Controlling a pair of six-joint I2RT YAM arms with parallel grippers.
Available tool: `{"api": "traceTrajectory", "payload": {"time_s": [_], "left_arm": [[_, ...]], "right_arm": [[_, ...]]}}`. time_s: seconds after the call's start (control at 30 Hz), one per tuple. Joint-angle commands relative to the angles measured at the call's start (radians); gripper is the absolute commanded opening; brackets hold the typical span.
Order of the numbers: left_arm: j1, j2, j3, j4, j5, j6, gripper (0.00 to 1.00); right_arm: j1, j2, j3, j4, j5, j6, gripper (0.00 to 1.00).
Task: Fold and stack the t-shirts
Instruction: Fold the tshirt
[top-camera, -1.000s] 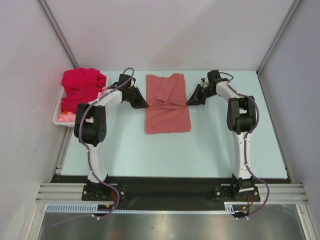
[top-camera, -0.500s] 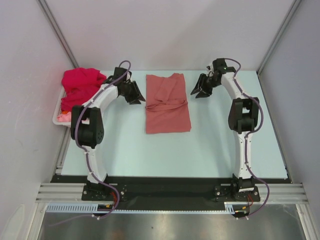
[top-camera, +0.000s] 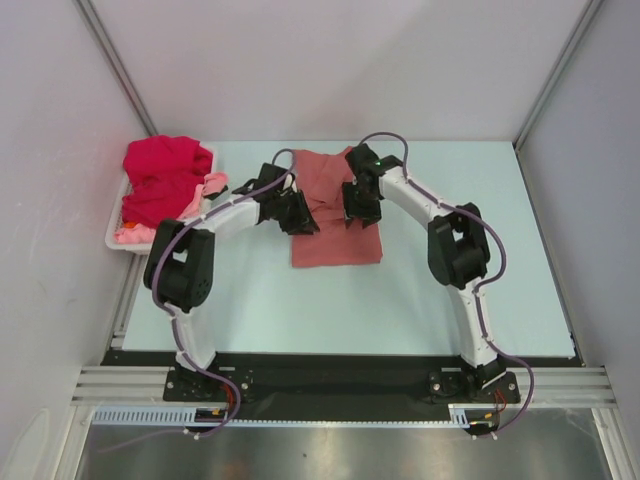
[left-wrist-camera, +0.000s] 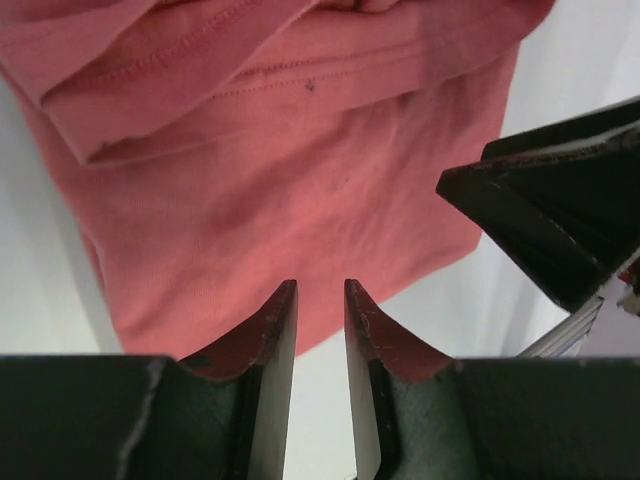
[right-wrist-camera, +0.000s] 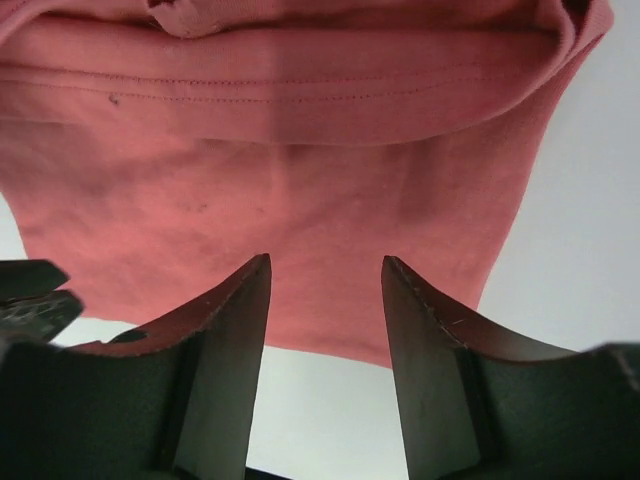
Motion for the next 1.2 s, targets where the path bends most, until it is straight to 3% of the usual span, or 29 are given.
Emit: {"api": "traceTrajectory", "payload": {"time_s": [0.0, 0.2, 0.33, 0.47, 0.57, 0.73, 0.87, 1.03, 1.17], "left_arm": [[0.001, 0.030, 0.026, 0.111, -0.030, -0.025, 0.31], [0.001, 0.108, 0.081, 0.126, -0.045, -0.008, 0.34], [0.003, 0.162, 0.118, 0.117, -0.074, 0.018, 0.36], [0.017, 0.211, 0.248, 0.071, -0.117, 0.060, 0.39], [0.020, 0.190, 0.351, 0.013, -0.171, 0.106, 0.40], [0.020, 0.079, 0.368, -0.026, -0.200, 0.146, 0.48], [0.020, 0.042, 0.312, -0.041, -0.164, 0.158, 0.49], [0.018, 0.012, 0.218, -0.033, -0.075, 0.173, 0.42], [0.018, -0.024, 0.111, -0.010, -0.078, 0.193, 0.42]], "right_arm": [[-0.011, 0.030, 0.048, 0.031, 0.122, 0.015, 0.54], [-0.008, 0.060, 0.053, 0.133, 0.130, -0.012, 0.55], [-0.022, 0.136, 0.148, 0.133, 0.115, 0.004, 0.55], [-0.042, 0.188, 0.246, 0.146, 0.113, 0.015, 0.56], [-0.068, 0.236, 0.365, 0.140, 0.121, 0.024, 0.57], [-0.120, 0.279, 0.521, 0.094, 0.063, 0.069, 0.58], [-0.137, 0.187, 0.456, 0.079, 0.006, 0.052, 0.58], [-0.143, 0.032, 0.221, 0.079, -0.108, 0.040, 0.60], [-0.102, -0.046, 0.068, 0.102, -0.090, 0.041, 0.60]]}}
